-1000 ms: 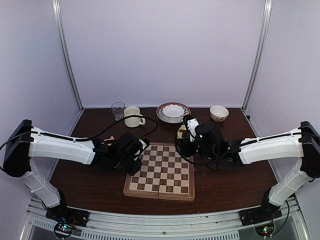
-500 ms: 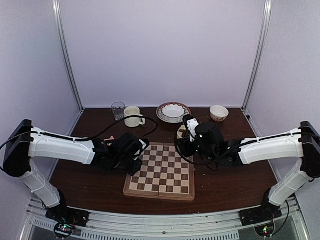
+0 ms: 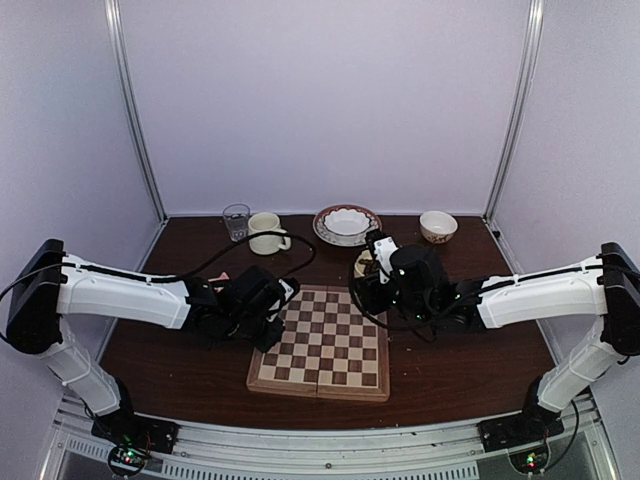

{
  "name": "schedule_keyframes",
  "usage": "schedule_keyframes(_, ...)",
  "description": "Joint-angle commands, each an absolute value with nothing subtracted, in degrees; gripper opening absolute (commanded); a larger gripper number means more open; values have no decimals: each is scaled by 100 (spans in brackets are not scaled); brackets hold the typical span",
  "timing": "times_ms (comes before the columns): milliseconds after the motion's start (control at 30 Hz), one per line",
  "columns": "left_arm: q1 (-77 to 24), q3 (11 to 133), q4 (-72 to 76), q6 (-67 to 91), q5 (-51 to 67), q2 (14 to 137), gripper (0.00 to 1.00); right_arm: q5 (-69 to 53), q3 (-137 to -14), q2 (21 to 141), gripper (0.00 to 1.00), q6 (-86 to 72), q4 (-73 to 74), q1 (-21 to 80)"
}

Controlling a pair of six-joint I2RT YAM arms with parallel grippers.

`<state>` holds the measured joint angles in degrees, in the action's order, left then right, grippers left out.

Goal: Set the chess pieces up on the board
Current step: Place the king at d8.

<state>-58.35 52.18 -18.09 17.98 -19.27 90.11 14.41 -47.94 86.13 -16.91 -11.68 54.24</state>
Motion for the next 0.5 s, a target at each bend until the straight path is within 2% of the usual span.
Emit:
schedule_keyframes(0,-5849,5387,-1775,1802,-1869,9025,23,1490,-4772,8505,55,-1689,-1160,5397)
schedule_keyframes(233,-5845,5396,-1802,1809,-1926,9019,15,1494,-4772,8486,55,-1688,-1154,5399)
schedule_keyframes(467,-5850,5403,-1829,1802,-1978,9009,14,1485,-4781,8491,55,-1689,-1145,5397)
